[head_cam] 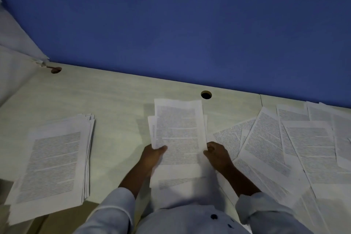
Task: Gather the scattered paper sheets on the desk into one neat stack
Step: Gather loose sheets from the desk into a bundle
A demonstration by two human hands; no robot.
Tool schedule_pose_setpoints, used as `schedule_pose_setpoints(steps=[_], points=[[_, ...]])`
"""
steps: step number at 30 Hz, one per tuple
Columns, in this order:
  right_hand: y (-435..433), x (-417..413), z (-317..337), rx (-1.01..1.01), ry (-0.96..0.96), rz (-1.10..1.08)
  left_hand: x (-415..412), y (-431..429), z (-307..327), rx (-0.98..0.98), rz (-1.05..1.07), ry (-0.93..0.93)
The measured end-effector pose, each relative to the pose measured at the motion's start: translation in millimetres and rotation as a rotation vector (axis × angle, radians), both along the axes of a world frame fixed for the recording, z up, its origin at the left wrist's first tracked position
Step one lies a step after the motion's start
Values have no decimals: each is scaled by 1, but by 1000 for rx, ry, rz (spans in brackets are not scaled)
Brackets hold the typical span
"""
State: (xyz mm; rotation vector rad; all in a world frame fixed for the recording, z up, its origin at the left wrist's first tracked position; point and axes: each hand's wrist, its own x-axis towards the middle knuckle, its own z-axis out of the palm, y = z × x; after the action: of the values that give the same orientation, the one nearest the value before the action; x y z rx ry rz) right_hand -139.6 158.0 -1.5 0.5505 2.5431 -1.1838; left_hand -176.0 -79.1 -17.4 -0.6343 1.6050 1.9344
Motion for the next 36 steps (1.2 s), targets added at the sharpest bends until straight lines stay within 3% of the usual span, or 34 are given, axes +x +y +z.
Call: schedule_pose_setpoints(steps=[4,8,11,15,22,24,26,29,33,36], points=[[16,-14,30,-332,112,-314,-22,-6,41,151,-86,133],[21,-27,61,-710,96,-302,-43,-8,77,77,-267,263],[5,-32,72,-645,187,-125,-47,12,91,-43,-343,327],[-6,-38,81,-601,313,-304,-52,28,99,-246,-206,439],[12,-37,79,-472,358,-489,-67,26,153,-118,48,614],[16,-36,76,-650,279,-609,-70,28,175,-48,79,653],[17,-36,73,-1034,170,-708,-71,32,194,16,82,702],[11,-39,72,-1392,174,-764,-69,42,203,94,84,712],[-1,-44,81,-1558,213,-746,-61,52,185,-17,70,664],[-5,-44,87,-1475,177,-678,-57,49,164,-149,58,628]])
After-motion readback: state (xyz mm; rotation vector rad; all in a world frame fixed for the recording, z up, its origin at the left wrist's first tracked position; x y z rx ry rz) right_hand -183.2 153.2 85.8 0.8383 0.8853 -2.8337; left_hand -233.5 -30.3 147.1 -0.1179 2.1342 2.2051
